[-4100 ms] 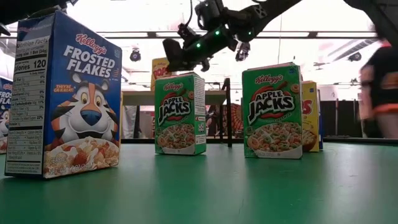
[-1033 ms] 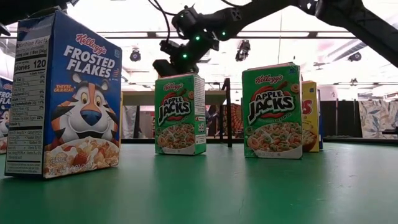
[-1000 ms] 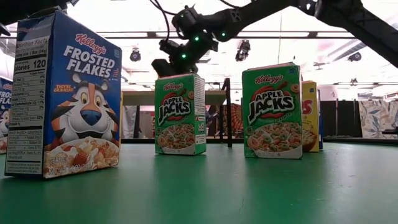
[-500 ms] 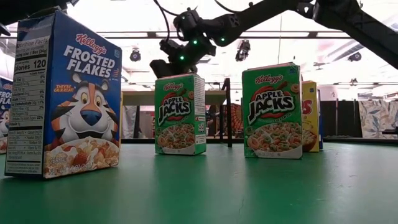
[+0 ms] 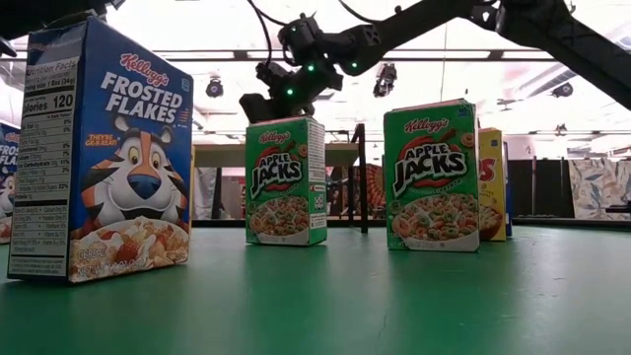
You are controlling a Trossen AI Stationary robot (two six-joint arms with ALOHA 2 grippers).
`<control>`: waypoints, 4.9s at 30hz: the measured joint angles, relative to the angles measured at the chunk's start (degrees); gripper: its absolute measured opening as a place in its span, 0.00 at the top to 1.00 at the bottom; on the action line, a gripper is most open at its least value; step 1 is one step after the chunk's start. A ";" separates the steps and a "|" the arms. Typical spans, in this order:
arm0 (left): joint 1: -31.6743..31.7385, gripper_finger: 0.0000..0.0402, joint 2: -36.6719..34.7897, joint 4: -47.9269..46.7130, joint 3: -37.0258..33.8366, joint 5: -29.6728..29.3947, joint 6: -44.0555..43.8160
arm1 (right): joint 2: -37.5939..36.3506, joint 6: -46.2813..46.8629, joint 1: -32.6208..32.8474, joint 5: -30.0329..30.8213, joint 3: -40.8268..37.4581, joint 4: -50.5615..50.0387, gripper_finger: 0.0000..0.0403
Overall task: Stack cereal on shelf
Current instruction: Put the top yellow cereal box on the shelf, then put the middle blue cereal box on the shelf
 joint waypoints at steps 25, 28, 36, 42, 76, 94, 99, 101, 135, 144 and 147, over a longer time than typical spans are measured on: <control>0.02 1.00 0.00 -0.03 0.00 0.00 0.73 | -4.65 3.48 0.50 -3.24 7.81 -24.21 0.98; 0.02 1.00 0.00 -0.05 0.00 0.00 0.83 | -4.63 4.13 -0.93 -3.15 10.68 -32.25 0.98; 0.02 1.00 0.00 -0.10 0.00 0.00 0.83 | -4.39 6.37 -6.32 -4.93 11.02 -34.43 0.98; 0.02 1.00 0.00 -0.13 0.00 0.00 1.01 | -3.89 7.95 -8.04 -9.30 8.57 -29.07 0.98; 0.00 1.00 0.00 -0.17 0.00 0.00 1.05 | -4.52 7.10 -6.37 -9.09 7.48 -24.87 0.98; 0.02 1.00 -0.02 -0.24 0.00 -0.01 1.05 | -2.57 6.34 -3.10 -10.56 4.44 -19.94 0.98; 0.00 1.00 -0.01 -0.23 0.00 -0.01 1.05 | -2.29 6.03 -3.34 -10.43 4.46 -18.50 0.98; 0.00 1.00 -0.02 -0.24 0.00 -0.02 1.05 | -2.29 6.03 -3.34 -10.45 4.46 -18.49 0.98; -0.01 1.00 7.45 -4.77 -0.02 0.03 -27.76 | -24.25 -3.56 14.13 -7.48 -22.35 -15.90 0.98; -0.43 1.00 13.23 -8.80 3.38 1.05 -40.22 | -34.84 -5.60 14.93 -7.56 -41.48 3.60 0.98; -0.62 1.00 15.77 -16.78 7.69 2.69 -45.17 | -37.28 -7.58 14.84 -7.63 -46.37 10.48 0.98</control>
